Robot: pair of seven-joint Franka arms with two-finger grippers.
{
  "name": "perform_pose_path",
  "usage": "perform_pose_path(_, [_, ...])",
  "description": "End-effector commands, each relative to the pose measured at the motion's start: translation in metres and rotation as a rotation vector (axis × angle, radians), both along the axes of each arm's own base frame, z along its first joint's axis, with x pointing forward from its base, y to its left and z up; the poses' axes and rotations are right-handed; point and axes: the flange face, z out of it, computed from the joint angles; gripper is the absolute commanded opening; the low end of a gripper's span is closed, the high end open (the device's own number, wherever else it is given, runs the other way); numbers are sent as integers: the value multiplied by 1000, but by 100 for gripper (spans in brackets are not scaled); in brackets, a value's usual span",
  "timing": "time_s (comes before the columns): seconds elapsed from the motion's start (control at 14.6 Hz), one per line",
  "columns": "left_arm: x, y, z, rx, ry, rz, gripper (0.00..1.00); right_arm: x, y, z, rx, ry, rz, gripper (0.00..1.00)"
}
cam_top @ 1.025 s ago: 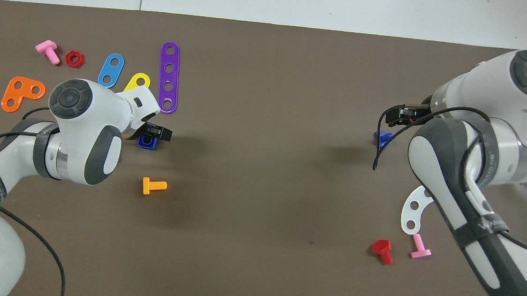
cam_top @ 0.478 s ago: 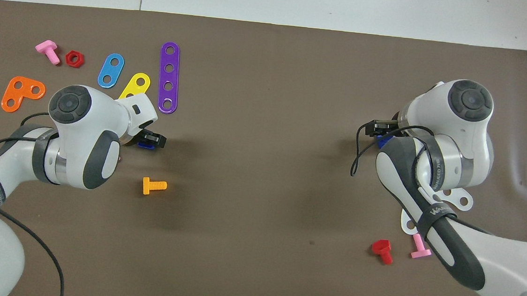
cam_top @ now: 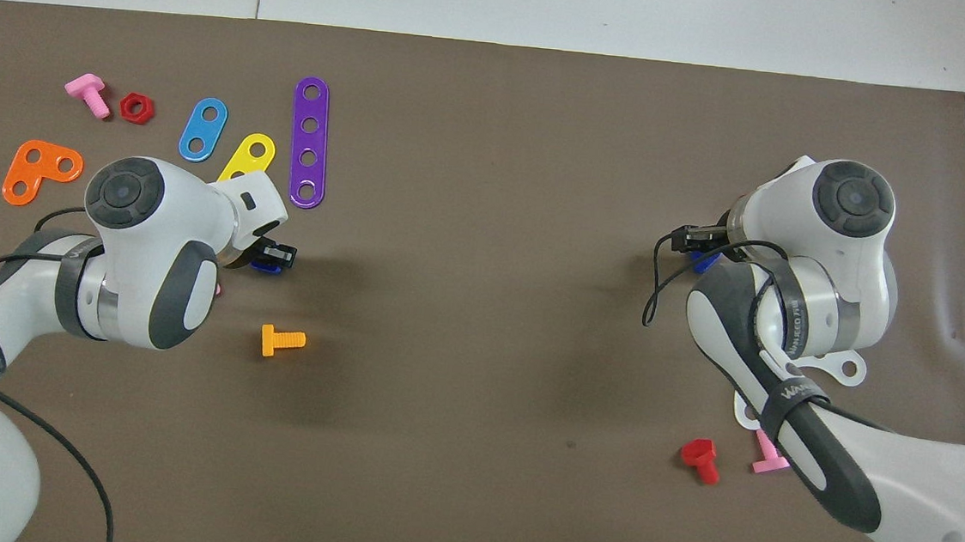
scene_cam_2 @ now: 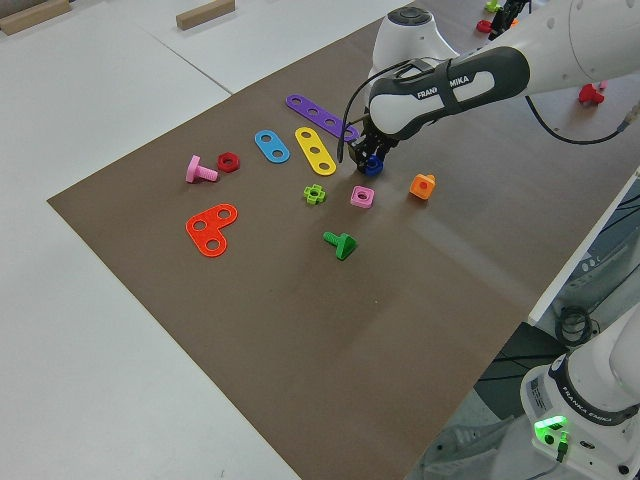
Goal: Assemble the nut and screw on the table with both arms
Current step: 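Reach the right gripper to the blue T-screw and grasp it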
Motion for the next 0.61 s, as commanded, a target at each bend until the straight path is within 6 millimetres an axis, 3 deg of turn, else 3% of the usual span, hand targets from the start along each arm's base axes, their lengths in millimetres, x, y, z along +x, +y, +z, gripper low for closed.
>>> perform_pose_path(0.0, [-5, -2, -4, -8, -7, 22, 0, -5, -4, 1, -12, -13, 50, 52])
perform_pose_path(0.2, [-3, 0, -2, -10, -14, 37, 0, -5, -5, 1, -19, -3, 88, 0])
perform_pose_path(0.34, [1, 3, 0, -11, -20, 50, 0, -6, -4, 6, -20, -3, 90, 0])
perform_pose_path(0.55, [6, 6, 4, -12, -20, 57, 0, -2, 12, 30, -16, -19, 85, 0])
